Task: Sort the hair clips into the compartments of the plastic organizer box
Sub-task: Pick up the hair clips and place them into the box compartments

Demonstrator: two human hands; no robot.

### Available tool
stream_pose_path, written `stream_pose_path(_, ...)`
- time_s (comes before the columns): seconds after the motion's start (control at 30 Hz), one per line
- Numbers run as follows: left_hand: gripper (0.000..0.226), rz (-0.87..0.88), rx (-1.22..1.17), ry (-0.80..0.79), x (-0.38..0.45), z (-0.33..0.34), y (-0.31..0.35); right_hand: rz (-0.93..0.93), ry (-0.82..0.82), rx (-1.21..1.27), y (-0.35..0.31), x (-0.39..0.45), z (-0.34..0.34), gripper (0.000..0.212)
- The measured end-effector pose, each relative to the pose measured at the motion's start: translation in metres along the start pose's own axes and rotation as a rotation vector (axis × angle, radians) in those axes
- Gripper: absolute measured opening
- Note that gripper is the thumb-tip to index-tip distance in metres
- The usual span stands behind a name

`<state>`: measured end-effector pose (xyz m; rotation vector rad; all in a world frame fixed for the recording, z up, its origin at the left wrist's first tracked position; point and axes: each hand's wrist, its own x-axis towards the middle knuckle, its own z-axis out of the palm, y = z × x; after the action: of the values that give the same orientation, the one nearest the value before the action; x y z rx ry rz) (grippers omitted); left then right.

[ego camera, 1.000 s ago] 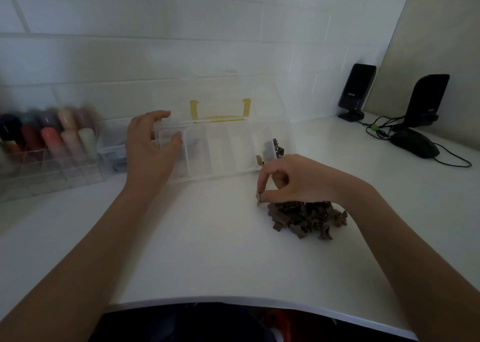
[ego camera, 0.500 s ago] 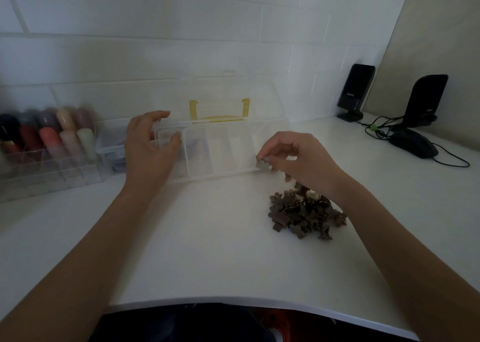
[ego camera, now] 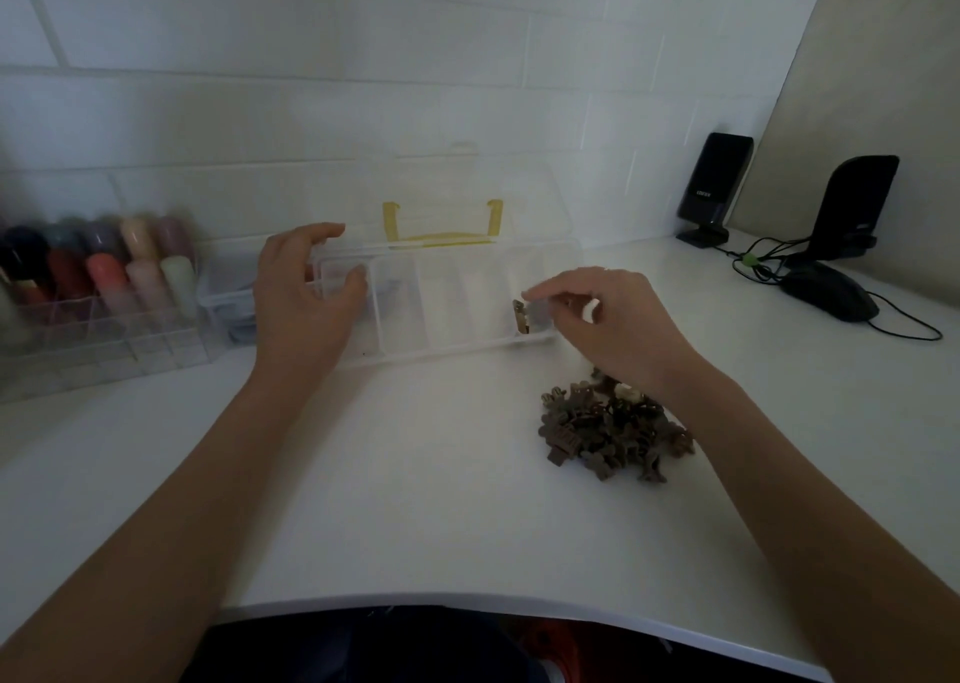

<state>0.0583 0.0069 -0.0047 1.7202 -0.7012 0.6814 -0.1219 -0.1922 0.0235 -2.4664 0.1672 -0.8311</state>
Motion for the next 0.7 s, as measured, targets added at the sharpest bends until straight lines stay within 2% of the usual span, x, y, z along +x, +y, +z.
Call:
stream_pose_path(0.07, 0.039, 0.007, 0.010, -0.002, 0.000, 0.000, -0.001, 0.052, -0.118, -0.053, 0.000, 0.000, -0.008, 0.011)
stream_pose_path(0.2, 0.038, 0.003, 0.010, -0.004, 0.000, 0.000, -0.001, 0.119, -0.425, -0.062, 0.001, -0.002, -0.016, 0.028)
stream_pose_path(0.37, 0.039, 0.002, 0.007, 0.002, 0.001, 0.000, 0.000, 0.181, -0.617, -0.165, 0.001, -0.004, -0.014, 0.030)
stream_pose_path(0.47, 0.037, 0.003, 0.008, -0.001, 0.000, 0.000, 0.001, 0.166, -0.620, -0.163, -0.001, -0.003, -0.014, 0.021)
stream_pose_path(0.57, 0.038, -0.005, 0.004, 0.001, 0.000, 0.000, 0.000, 0.151, -0.578, -0.113, -0.003, -0.003, -0.014, 0.021)
stream_pose_path(0.7, 0.037, -0.005, 0.016, -0.004, 0.000, 0.000, 0.000, 0.159, -0.389, 0.063, -0.008, -0.002, -0.014, 0.014)
